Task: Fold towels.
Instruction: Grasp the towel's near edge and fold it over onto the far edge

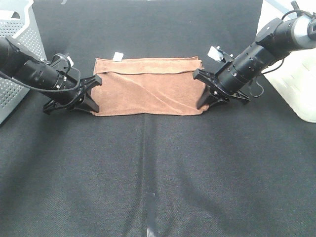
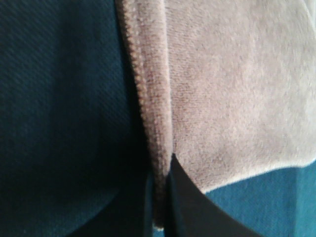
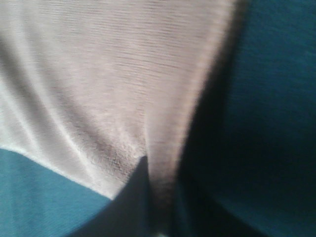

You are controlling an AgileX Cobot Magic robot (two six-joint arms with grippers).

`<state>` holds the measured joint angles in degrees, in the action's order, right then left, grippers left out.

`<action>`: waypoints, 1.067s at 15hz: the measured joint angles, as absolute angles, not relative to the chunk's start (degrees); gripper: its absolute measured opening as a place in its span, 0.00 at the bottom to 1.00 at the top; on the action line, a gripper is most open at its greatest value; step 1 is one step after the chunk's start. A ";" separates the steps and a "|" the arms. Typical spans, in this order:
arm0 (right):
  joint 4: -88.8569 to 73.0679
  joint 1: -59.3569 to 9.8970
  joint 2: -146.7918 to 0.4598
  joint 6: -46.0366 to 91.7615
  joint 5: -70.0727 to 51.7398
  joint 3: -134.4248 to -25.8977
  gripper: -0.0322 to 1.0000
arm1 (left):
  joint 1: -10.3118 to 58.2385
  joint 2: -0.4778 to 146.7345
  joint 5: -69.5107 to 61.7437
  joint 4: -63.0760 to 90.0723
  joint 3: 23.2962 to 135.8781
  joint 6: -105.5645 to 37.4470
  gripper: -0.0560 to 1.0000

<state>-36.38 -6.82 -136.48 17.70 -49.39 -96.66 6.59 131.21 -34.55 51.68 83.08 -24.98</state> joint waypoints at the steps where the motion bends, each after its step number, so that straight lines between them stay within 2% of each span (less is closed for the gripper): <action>1: -35.35 -6.82 -136.25 16.67 -49.50 -96.66 0.03 | 6.42 130.75 -35.35 50.48 83.08 -24.98 0.08; 5: -32.60 -6.88 -133.21 14.50 -53.74 -96.49 0.03 | 3.15 126.74 -43.49 45.15 82.39 -24.92 0.08; 8: -33.00 -7.05 -131.32 14.15 -54.83 -93.33 0.03 | 2.98 124.10 -44.52 43.03 79.07 -24.92 0.08; 12: -35.24 -7.22 -125.25 15.70 -53.51 -78.95 0.03 | 2.98 119.69 -41.94 41.65 67.21 -25.90 0.07; 14: -36.96 -7.22 -122.38 17.88 -51.39 -72.77 0.03 | 2.98 117.34 -42.06 41.65 64.23 -26.01 0.07; 16: -37.76 -7.22 -121.35 20.17 -50.08 -71.05 0.03 | 3.04 116.20 -42.17 41.83 64.11 -26.01 0.07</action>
<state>-37.76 -7.22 -121.35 20.17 -50.08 -71.05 3.04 116.20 -42.17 41.83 64.11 -26.01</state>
